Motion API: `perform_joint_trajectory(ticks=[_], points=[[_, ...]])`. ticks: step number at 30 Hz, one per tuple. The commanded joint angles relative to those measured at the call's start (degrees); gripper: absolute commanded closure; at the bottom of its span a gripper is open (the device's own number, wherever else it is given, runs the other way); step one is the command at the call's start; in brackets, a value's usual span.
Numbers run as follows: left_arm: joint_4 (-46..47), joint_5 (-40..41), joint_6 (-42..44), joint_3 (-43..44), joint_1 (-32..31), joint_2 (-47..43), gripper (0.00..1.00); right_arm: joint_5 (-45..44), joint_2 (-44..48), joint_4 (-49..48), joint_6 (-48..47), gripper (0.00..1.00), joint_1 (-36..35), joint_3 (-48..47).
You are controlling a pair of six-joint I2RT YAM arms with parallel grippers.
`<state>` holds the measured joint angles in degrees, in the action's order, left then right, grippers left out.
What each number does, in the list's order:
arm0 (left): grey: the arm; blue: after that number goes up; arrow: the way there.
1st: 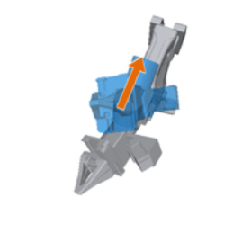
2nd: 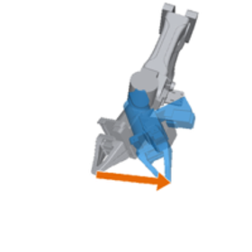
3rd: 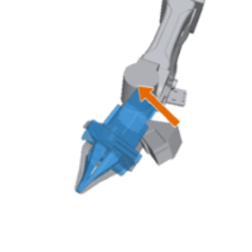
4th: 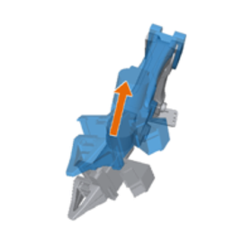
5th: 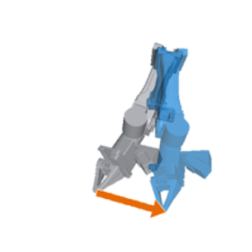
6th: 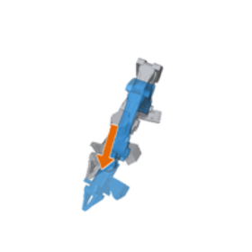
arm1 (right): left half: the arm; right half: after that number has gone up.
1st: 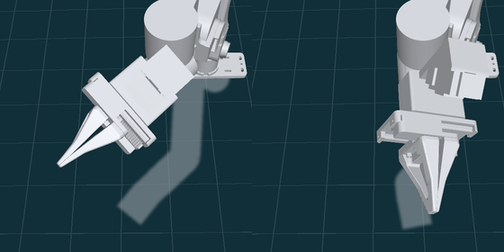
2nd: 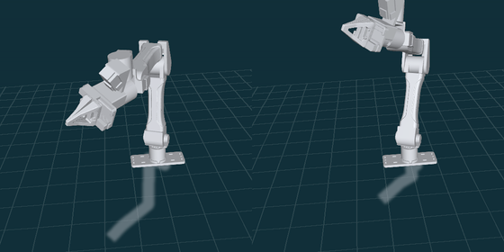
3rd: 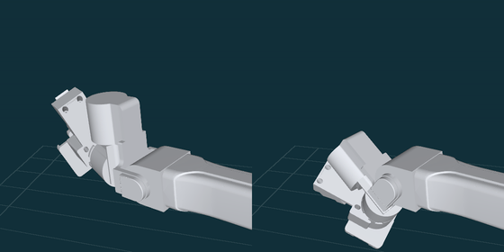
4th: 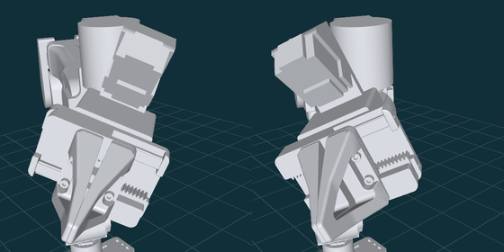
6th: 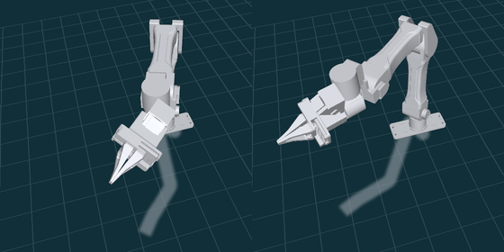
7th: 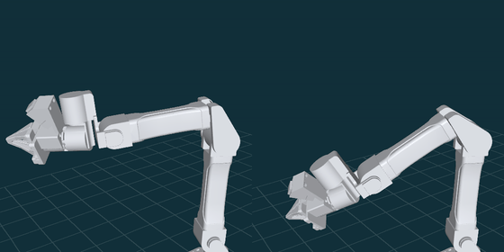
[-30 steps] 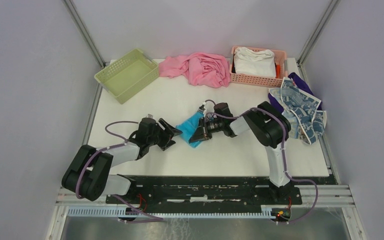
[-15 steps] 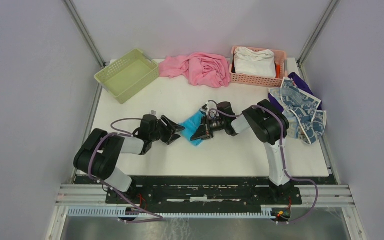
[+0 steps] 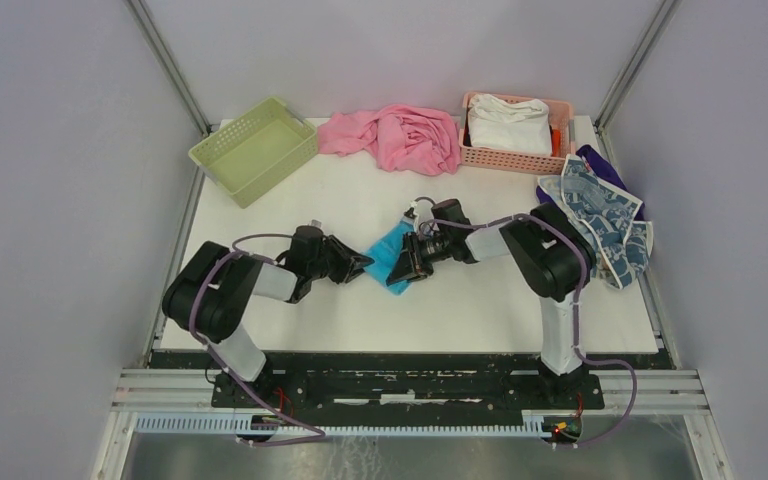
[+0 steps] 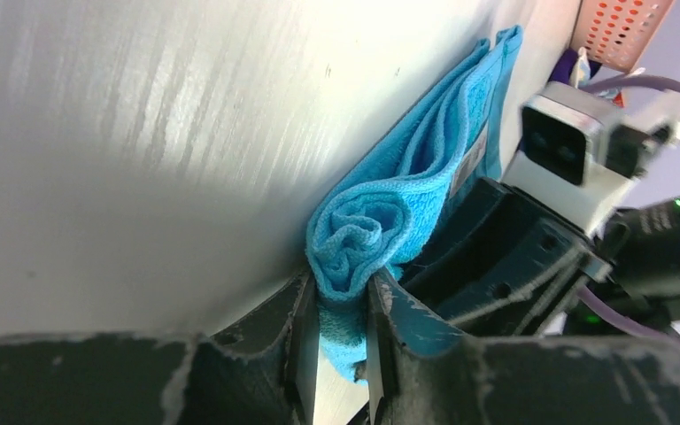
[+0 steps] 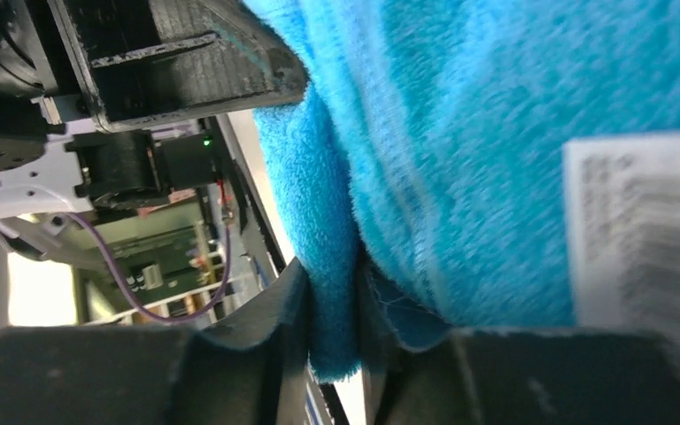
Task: Roll the towels
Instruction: Roll the towel at the center of the board.
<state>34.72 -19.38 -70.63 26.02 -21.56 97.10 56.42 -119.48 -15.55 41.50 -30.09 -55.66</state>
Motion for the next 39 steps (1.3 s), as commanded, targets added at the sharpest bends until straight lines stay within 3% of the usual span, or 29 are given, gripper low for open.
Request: perform_joint_trajectory(ticks=[1,7,12,22,39], points=[[-20.8,11.9,2.3,1.4,-0.2,-3.7,0.74,-12.0,7.9,18.1,-13.2,0.64,-1.7,0.3],[-37.9,18.7,4.2,6.6,-2.0,-10.3,0.75,-33.9,22.5,31.2,-23.6,0.52,-8.9,-1.8],[-41.9,19.3,3.8,8.1,-2.9,-11.4,0.75,-52.1,29.2,32.7,-31.5,0.46,-17.7,-3.9],[-43.8,18.5,3.3,8.2,-3.3,-12.5,0.74,-61.1,24.2,18.9,-44.4,0.43,-29.0,-4.2],[-44.7,18.9,4.0,8.5,-3.4,-12.7,0.74,-70.2,11.4,23.4,-49.0,0.41,-32.6,-7.4]])
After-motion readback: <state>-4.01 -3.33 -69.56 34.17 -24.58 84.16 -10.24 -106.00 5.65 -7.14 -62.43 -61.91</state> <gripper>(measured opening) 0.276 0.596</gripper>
